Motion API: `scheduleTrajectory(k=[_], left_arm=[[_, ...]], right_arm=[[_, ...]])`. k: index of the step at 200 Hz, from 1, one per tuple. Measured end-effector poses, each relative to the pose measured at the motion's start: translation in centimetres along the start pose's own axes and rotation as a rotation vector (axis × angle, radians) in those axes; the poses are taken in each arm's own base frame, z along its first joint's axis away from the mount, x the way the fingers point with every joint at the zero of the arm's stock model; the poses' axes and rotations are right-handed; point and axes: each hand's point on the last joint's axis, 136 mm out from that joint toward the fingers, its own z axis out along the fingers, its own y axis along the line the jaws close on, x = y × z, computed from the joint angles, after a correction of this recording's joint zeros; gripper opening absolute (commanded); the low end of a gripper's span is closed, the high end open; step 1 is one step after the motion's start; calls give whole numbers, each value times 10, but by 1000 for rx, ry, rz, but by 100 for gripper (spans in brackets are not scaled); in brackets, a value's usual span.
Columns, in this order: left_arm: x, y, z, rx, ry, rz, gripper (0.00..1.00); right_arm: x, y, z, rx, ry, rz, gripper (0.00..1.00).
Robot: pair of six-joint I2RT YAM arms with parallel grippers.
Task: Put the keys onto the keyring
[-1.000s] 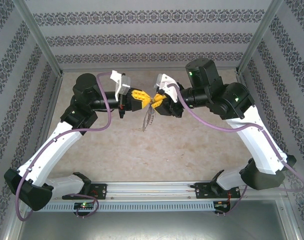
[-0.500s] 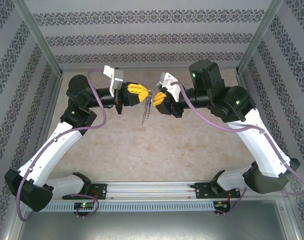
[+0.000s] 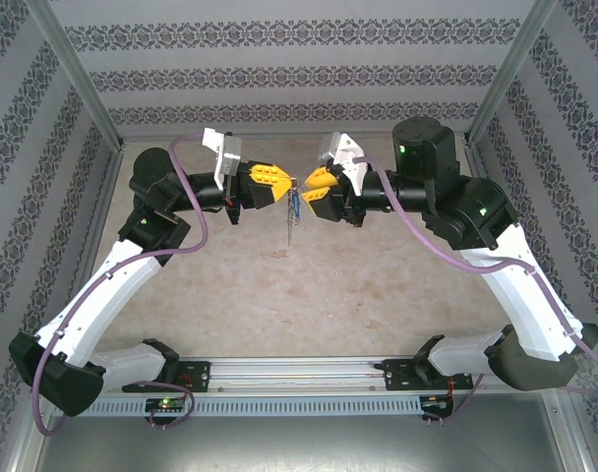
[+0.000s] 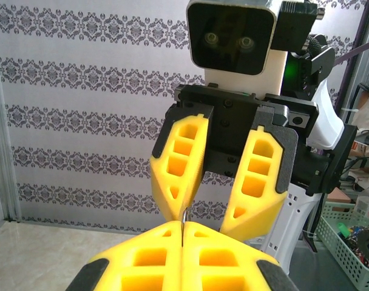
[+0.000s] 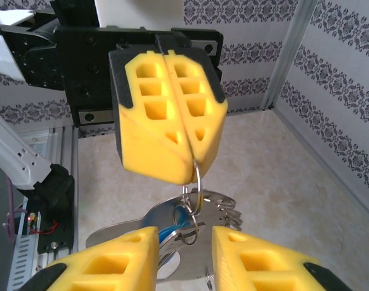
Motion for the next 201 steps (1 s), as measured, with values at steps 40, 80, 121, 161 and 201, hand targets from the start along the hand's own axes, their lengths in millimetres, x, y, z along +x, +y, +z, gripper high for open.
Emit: scheduleTrajectory(k=[40,80,121,161,201], left_arm=[[0,-1,0,4,0,-1,0],[0,-1,0,7,1,-1,0],[1,1,-1,1,2,-2,0],[6,5,-1,-18,22,32,24],[28,19,-4,-107,126,61,32]], right_arm=[[-10,-2,3,-7,-39,-1,25],[-10,-5,12,-30,-44,10,14],[-9,-4,13,-44,-43,19,0],[-5,-8,14,-26,-2,-2,0],[12,-16,22,18,162,-82,0]])
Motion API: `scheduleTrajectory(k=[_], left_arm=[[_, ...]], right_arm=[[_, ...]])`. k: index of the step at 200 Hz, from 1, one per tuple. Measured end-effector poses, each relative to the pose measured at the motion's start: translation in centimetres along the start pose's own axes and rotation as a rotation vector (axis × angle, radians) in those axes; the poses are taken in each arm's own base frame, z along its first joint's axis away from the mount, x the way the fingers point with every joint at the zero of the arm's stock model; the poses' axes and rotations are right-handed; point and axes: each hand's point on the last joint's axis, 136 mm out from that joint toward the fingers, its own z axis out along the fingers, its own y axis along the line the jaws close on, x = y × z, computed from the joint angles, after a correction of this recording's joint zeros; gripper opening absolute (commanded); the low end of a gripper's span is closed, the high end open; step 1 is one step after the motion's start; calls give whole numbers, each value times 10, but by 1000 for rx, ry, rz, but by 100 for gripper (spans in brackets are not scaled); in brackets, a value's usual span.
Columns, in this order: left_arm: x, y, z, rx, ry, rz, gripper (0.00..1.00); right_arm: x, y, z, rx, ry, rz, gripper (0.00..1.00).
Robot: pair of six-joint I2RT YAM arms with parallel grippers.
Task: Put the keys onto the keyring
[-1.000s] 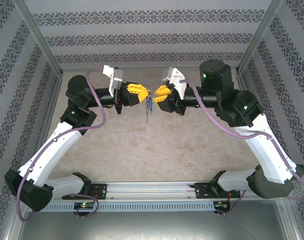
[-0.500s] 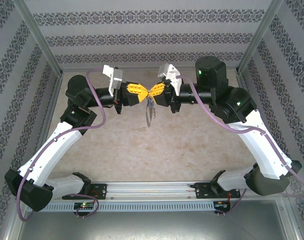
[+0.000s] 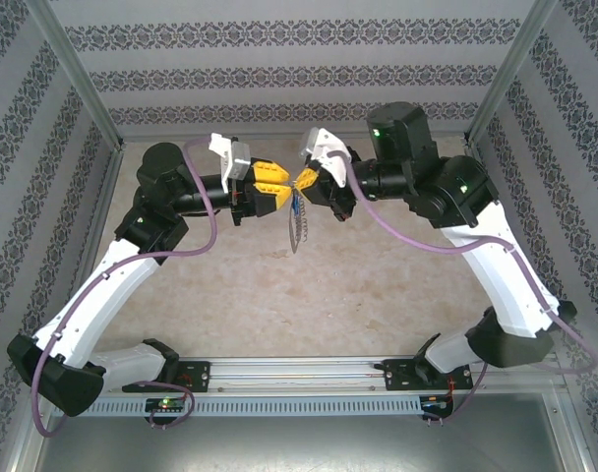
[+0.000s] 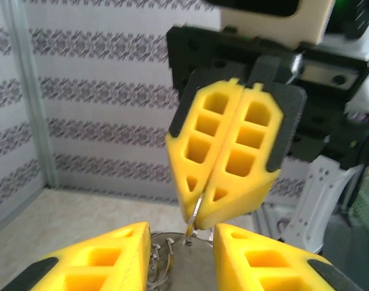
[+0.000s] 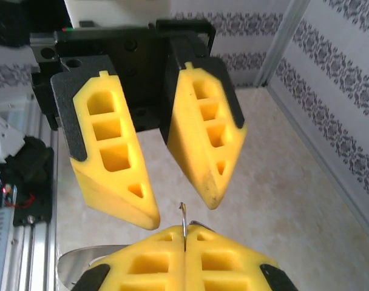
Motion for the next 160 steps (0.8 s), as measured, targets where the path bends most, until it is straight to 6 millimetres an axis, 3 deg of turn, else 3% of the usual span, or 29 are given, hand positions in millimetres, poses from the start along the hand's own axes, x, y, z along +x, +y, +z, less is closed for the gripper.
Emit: scheduleTrajectory(k=[24,48,86,160], left_arm=[[9,0,0,-20,57,31,31],[16,-5,1,-16,101,47,19],[26,-10,2,0,147,58,19],[46,-12,8,28,204,33,23]], right_arm=[[14,2,8,-9,97,-50,0],[29,6,13,-27,177,-76,0],[42,7,15,-40,236,-81,0],[42,10,14,-55,234,-80,0]])
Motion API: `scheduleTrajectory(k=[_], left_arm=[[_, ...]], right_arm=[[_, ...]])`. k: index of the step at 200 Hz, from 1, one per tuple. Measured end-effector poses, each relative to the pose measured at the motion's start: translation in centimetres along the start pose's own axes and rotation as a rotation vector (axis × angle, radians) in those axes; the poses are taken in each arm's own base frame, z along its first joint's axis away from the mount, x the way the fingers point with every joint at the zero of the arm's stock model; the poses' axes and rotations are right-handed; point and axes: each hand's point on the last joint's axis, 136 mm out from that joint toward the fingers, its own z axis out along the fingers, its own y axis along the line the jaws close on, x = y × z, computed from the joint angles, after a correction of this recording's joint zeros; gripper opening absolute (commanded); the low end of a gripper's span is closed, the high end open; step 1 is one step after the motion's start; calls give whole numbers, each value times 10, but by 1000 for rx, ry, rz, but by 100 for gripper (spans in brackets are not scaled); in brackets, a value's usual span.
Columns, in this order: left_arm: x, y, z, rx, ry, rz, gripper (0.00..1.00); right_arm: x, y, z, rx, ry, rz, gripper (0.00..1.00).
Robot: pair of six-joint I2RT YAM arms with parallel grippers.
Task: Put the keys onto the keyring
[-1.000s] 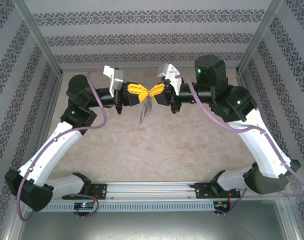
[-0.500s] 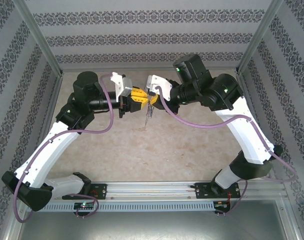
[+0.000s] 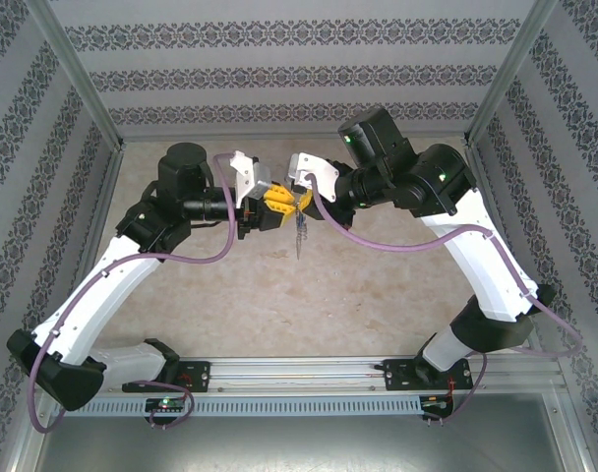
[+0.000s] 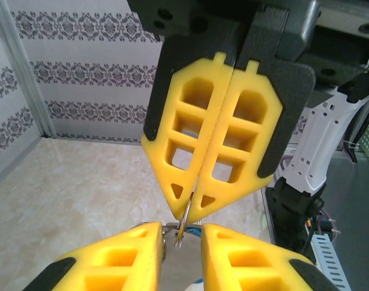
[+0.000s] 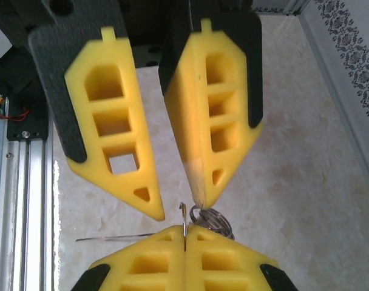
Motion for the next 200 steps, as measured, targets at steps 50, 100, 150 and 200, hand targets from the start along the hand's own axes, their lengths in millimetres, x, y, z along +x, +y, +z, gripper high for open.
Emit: scheduleTrajectory(k=[50,100,150,200], left_arm=[[4,-1,3,13,12,0,0],[4,-3,4,16,9,-11,0],[-4,-8,5,50,-31,-67,0],[-32,-18,2,130,-133,-85,0]], right_arm=[[-1,3,0,-14,-3,2,0],[0,6,0,-20,1,15,21],[0,13,-6,-13,-52,61,20],[-8,17,-26,-6,-155,108,16]])
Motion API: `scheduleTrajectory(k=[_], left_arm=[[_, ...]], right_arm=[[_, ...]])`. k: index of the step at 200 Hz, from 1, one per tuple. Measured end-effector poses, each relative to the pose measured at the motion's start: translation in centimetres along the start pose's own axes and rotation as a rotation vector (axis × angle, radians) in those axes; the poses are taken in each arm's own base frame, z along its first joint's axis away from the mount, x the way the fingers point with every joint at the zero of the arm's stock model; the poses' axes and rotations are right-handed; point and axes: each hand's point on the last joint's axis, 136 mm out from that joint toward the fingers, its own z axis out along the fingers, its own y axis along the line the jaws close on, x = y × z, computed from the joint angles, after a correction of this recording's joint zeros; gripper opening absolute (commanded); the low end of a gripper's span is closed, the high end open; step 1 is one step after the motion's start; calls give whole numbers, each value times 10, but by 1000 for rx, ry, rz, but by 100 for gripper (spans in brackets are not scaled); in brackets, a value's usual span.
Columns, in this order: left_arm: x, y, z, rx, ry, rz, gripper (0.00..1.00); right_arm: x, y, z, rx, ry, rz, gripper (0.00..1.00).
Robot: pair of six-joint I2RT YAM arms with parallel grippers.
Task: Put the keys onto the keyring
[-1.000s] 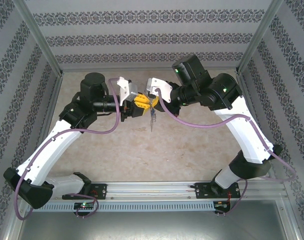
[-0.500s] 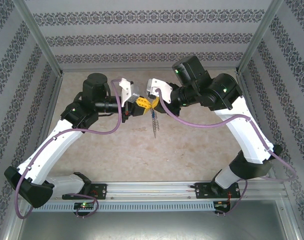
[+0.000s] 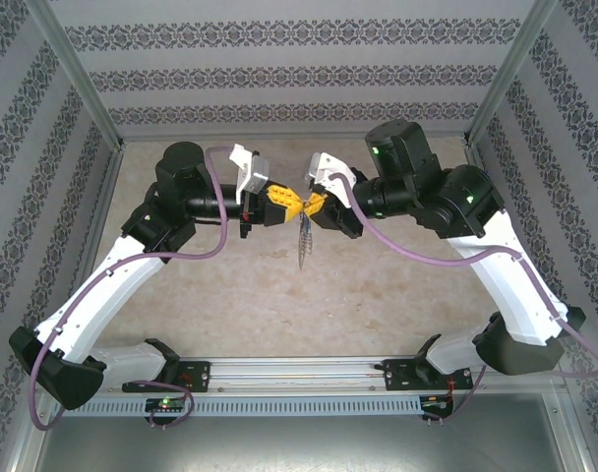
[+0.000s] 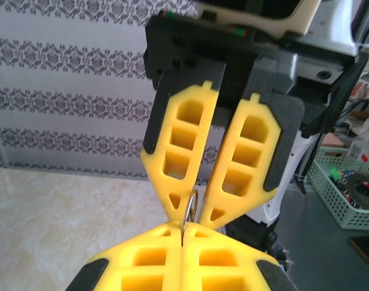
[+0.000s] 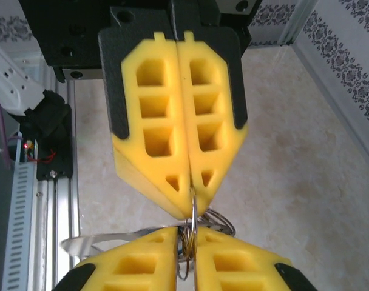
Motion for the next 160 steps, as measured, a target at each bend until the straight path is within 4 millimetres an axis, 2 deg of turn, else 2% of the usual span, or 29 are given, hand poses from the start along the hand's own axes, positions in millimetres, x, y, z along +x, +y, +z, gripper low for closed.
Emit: scheduleTrajectory(k=[28,59,78,118,137,160], left_arm=[[-14,-6,0,41,-46,-14,0],[-26,-11,1,79,-85,-23,0],[-31,-12,1,94,-101,-28,0],[-35,-11,0,97,-113,-30,0],[-32,-9,0,84,-104,-18,25],[-26,-7,-2,39,-56,8,35]], right_arm=[[-10,2,-8,0,-59,8,16],[-20,4,-17,-1,-121,11,9],[-23,3,-21,-1,-148,23,0],[-27,1,-23,-10,-175,38,0],[-26,0,-21,-10,-171,40,0],[-21,-4,-13,-8,-129,50,0]])
